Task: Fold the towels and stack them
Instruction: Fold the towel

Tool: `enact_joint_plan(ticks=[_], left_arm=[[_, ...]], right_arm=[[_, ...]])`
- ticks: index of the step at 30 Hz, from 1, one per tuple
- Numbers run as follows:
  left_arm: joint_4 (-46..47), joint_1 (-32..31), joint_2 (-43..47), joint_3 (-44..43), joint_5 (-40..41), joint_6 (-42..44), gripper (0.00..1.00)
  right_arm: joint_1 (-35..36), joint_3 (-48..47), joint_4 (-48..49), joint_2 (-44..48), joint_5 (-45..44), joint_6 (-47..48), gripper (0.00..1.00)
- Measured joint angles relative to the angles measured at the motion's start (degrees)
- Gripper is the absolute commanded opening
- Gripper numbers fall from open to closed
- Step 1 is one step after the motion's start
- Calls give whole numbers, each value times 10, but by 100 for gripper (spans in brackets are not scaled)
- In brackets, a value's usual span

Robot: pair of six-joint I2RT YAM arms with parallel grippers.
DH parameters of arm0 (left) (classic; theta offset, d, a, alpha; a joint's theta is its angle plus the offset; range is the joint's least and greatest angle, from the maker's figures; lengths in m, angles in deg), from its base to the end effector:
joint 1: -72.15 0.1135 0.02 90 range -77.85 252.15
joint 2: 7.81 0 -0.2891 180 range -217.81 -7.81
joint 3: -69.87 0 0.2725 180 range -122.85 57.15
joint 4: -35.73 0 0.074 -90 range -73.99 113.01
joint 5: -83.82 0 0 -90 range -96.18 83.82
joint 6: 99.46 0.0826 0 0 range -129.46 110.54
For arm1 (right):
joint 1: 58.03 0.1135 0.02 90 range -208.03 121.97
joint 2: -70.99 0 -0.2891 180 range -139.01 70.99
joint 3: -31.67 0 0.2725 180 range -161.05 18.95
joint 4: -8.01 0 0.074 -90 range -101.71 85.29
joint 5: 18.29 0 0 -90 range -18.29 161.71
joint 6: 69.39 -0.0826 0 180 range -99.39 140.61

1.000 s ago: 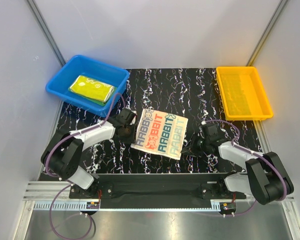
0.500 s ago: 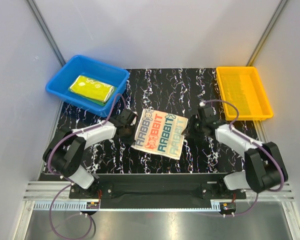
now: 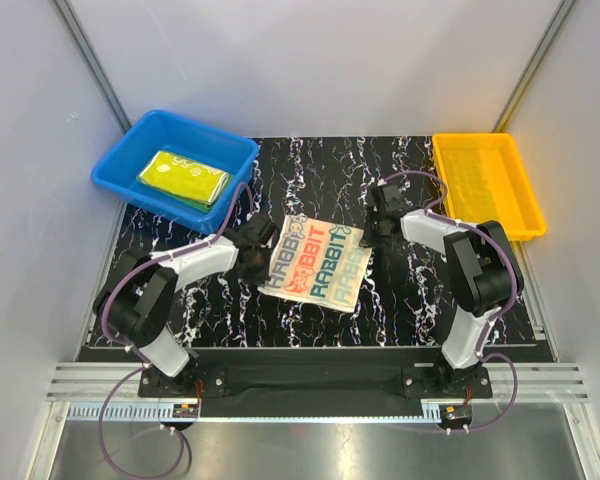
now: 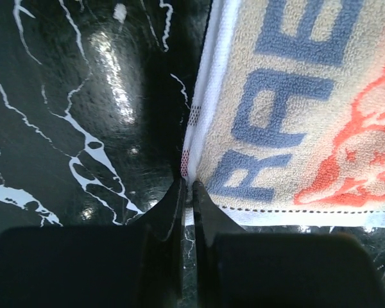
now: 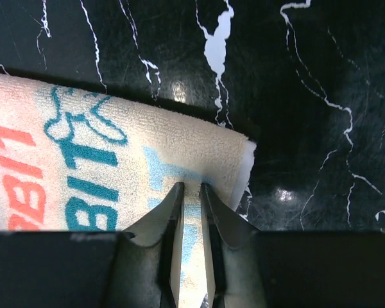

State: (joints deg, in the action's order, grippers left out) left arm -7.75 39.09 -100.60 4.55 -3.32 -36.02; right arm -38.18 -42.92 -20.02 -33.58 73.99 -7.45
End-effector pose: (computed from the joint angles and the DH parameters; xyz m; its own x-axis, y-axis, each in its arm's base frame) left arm 0.2762 -0.1749 0.1286 -0.9461 0.0830 -0.3130 0.1209 0.9872 -0.1038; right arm 0.3861 0.1429 0.1244 -0.8729 0.1846 -0.4516 0.0584 0.9585 0.2790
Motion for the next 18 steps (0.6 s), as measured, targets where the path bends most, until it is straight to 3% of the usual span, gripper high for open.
enact_joint_plan(ticks=[6,9,14,18], left_arm=[[-3,-1,-4,-4,10,-1,0],[-2,-1,-3,-4,1,-3,0],[-15,-7,7,-8,-44,-15,31],[-62,-9,9,-58,-55,-10,32]], right_arm=[[0,-16,-10,-9,-19,30,22],[0,-16,-11,-9,-14,46,26],[-1,-35,-54,-8,22,74,29],[2,-42,-91,14,65,74,26]])
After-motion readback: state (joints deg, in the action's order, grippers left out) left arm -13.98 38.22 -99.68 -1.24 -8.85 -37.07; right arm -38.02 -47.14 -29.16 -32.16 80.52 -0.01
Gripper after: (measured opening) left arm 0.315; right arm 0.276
